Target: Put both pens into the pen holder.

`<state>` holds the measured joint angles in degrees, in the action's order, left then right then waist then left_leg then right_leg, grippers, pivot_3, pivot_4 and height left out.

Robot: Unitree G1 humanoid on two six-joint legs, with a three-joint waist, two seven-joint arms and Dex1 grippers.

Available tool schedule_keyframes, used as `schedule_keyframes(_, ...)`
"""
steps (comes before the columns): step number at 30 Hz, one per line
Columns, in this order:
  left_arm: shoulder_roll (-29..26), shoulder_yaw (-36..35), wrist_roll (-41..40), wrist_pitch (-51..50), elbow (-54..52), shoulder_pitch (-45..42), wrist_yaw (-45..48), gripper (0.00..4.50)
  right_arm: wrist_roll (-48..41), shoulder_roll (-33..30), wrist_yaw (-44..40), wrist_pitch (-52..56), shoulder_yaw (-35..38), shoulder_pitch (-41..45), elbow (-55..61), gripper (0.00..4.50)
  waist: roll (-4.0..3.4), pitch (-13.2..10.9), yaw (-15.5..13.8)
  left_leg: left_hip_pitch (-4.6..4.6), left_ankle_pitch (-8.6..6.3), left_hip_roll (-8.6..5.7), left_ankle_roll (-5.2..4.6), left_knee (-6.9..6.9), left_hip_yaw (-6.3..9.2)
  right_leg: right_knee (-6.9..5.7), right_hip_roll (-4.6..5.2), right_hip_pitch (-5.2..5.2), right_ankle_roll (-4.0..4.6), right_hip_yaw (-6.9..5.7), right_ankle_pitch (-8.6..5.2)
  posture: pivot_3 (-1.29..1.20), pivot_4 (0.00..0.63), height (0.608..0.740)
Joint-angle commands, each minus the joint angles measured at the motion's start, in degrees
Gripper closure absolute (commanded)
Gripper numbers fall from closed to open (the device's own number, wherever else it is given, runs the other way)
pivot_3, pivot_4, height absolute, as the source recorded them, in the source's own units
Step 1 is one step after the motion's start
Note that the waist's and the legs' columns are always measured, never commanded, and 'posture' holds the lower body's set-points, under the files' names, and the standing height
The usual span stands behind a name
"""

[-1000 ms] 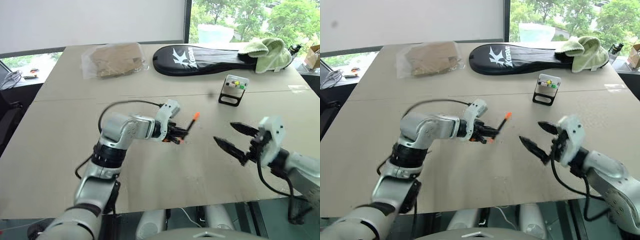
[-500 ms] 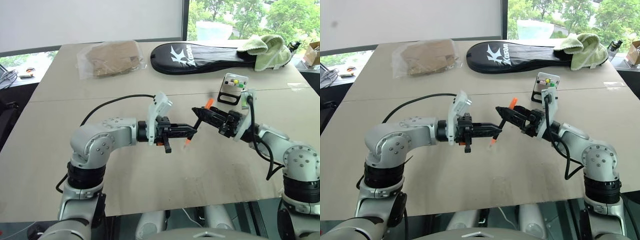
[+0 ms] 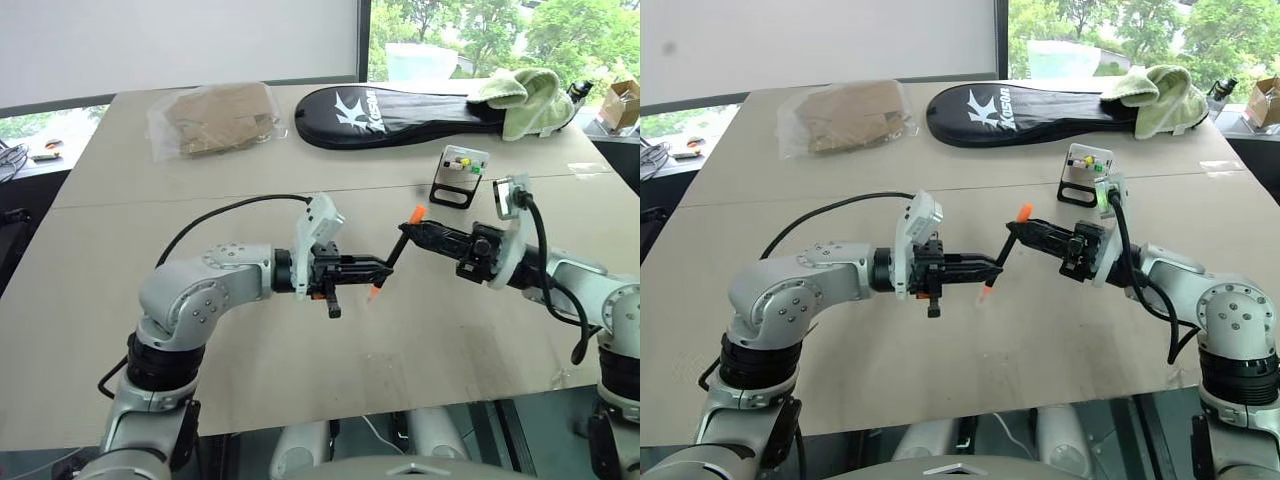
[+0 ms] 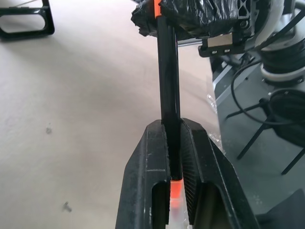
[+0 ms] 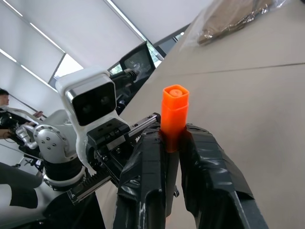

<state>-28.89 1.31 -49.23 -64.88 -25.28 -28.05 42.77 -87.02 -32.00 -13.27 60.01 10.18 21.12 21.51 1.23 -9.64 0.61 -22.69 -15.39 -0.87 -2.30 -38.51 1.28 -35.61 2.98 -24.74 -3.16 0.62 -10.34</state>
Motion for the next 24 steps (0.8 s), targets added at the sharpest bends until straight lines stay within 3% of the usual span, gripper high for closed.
schedule_keyframes(1,0.7,-5.2,-2.2,3.4,-0.8,-1.5,-1.3,2.82,4.7,-1.6,1.1,-5.0,4.4,-0.5,1.8,4.49,0.00,0.0,-0.1,0.00,0.00,0.02,0.00,-0.01,0.01,0.00,-0.01,0.00,0.00,-0.02,0.00,0.00,0.150,0.740)
schedule_keyframes(5,-0.1,-5.0,6.2,11.8,-0.2,-1.2,-5.2,0.90,21.6,-6.0,3.5,-14.0,7.8,-0.3,7.0,4.49,-0.01,0.0,-0.2,-0.01,0.00,-0.03,0.00,-0.02,-0.06,0.01,0.01,0.00,-0.01,0.05,0.00,0.00,0.150,0.740)
schedule_keyframes(6,0.2,-5.2,7.2,13.1,0.0,-1.2,-6.2,0.84,23.6,-6.3,4.1,-15.4,8.3,0.0,8.0,4.49,-0.01,0.0,-0.2,-0.01,0.00,-0.04,0.00,-0.02,-0.11,0.02,0.02,-0.01,-0.02,0.09,0.00,0.00,0.150,0.740)
schedule_keyframes(8,2.3,-3.6,14.5,25.3,0.2,0.6,-6.9,0.84,33.1,-8.0,5.7,-19.9,7.2,1.2,10.3,4.49,-0.01,0.0,-0.2,-0.01,0.00,-0.03,0.00,-0.01,-0.13,0.04,0.01,-0.02,-0.02,0.12,0.00,0.00,0.150,0.740)
schedule_keyframes(11,2.9,-0.6,21.1,36.8,1.0,3.4,-4.3,0.84,42.7,-5.8,7.3,-25.4,3.7,3.1,9.7,4.49,0.00,0.0,0.0,0.05,0.01,0.03,0.03,0.02,-0.29,0.08,-0.01,-0.03,0.00,0.25,0.01,0.00,0.150,0.740)
schedule_keyframes(18,3.0,-1.0,21.3,44.0,3.8,5.3,0.6,0.84,66.1,3.3,8.5,-42.8,-6.9,8.7,-3.3,4.49,0.01,0.0,0.1,0.13,0.00,0.04,0.00,0.02,-0.50,0.06,-0.01,-0.03,0.03,0.38,0.03,0.00,0.150,0.740)
schedule_keyframes(24,2.7,-2.1,21.8,45.6,4.8,5.6,0.6,0.84,73.3,7.7,6.4,-52.1,-7.4,10.8,-13.0,4.49,0.01,0.0,-0.1,0.09,0.00,0.03,0.00,0.02,-0.59,0.06,-0.01,-0.04,0.02,0.31,0.04,0.00,0.150,0.740)
